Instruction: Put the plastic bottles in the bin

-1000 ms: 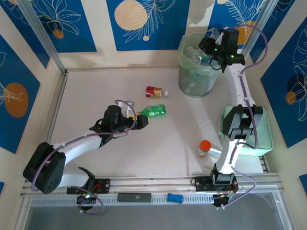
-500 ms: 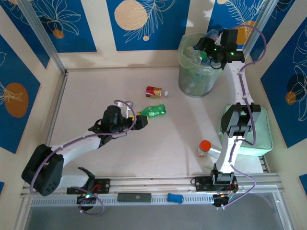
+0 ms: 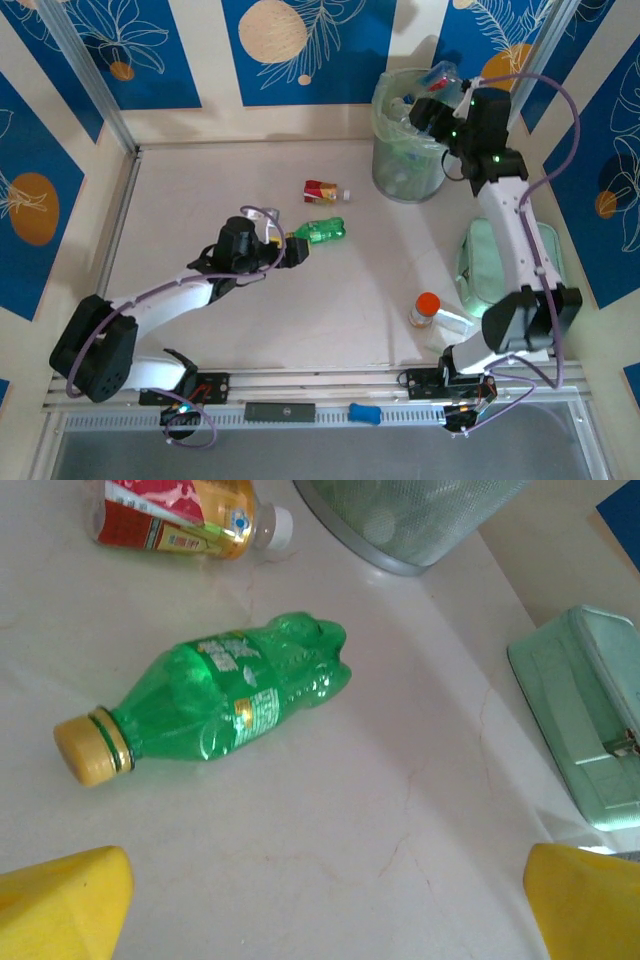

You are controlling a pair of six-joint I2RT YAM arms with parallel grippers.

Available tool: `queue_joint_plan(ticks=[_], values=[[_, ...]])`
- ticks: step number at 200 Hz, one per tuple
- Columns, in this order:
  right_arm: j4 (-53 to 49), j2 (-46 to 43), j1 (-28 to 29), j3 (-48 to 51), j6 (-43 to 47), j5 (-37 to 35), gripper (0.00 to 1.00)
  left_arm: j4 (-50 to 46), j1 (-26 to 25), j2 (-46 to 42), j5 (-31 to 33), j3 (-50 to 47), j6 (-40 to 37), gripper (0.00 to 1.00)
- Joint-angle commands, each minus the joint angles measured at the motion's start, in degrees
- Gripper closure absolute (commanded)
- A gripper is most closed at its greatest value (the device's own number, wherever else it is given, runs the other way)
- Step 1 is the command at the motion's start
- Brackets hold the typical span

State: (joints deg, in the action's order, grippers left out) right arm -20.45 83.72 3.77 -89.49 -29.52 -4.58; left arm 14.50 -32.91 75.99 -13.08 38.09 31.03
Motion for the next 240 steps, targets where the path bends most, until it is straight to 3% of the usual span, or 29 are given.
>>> queue_joint_plan(ticks=[1, 40, 80, 145, 199, 240], values=[[4.88, -5.68, 1.97, 7.9, 0.59, -2.83, 0.17, -0.35, 0.44, 1.9, 1.25, 4.15, -2.98, 0.0], [7.53, -13.71, 7.22, 22.78, -3.38, -3.97, 0.12, 0.35, 2.29, 6.89, -1.38, 9.58, -5.35, 0.0], [8.81, -14.3, 13.24, 32.94, -8.09, -4.17, 0.0, -0.38, 5.49, 13.73, -4.63, 14.59, -6.86, 0.0], [11.12, -9.44, 19.24, 38.01, -13.79, -5.59, 0.01, -9.38, 7.15, 24.61, -8.41, 24.76, -14.19, 0.0], [11.43, -7.52, 19.7, 37.48, -14.54, -5.13, 0.01, -20.56, 6.99, 32.38, -12.09, 35.17, -21.76, 0.0], [10.79, -8.0, 19.11, 37.02, -14.05, -5.79, 0.01, -24.35, 5.94, 35.12, -13.25, 36.91, -24.08, 0.0]])
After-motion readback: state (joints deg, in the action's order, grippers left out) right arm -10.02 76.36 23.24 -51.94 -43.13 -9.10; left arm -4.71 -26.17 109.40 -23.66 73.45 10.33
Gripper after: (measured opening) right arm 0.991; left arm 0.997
